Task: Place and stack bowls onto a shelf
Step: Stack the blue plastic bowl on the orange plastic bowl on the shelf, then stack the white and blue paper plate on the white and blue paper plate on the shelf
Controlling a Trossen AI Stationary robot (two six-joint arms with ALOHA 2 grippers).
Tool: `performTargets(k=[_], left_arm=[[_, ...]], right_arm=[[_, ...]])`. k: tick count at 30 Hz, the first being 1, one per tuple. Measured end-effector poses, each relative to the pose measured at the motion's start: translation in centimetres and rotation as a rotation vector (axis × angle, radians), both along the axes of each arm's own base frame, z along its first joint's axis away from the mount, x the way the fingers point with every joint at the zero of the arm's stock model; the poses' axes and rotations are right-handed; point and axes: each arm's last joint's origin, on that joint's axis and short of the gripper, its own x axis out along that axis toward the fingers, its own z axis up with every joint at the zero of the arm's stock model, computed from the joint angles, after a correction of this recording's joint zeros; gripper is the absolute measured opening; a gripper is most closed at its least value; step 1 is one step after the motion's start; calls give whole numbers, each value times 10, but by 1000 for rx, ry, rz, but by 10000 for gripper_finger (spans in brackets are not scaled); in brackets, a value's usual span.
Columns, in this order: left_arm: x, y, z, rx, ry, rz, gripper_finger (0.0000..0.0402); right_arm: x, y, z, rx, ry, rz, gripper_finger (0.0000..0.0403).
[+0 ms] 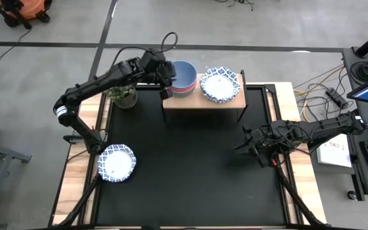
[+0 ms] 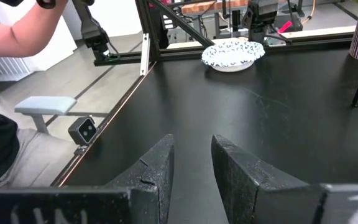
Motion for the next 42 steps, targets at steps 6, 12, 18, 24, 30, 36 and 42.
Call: performTargets(k=[6,12,18,24,30,36,42], left_arm=[[0,0,-2,-10,5,5,61],[1,0,-14,-27,26,8,61],[3,1,-16,-21,10,9,61],[1,-3,-2,-14,-43,16,61],[-12,-45,17,-193,-54,58,61],[-21,-120,8,-476,83,128,61],[-32,-191,-15,-649,256,280,61]], right_arm=[[0,0,0,0,-1,0,98],[0,0,0,1,0,-1,98],[0,0,0,1,0,-1,98],[0,0,0,2,1,-1,98],[0,0,0,11,4,-3,98],[0,0,-1,11,7,-3,98],[0,0,-2,9,11,-3,98]])
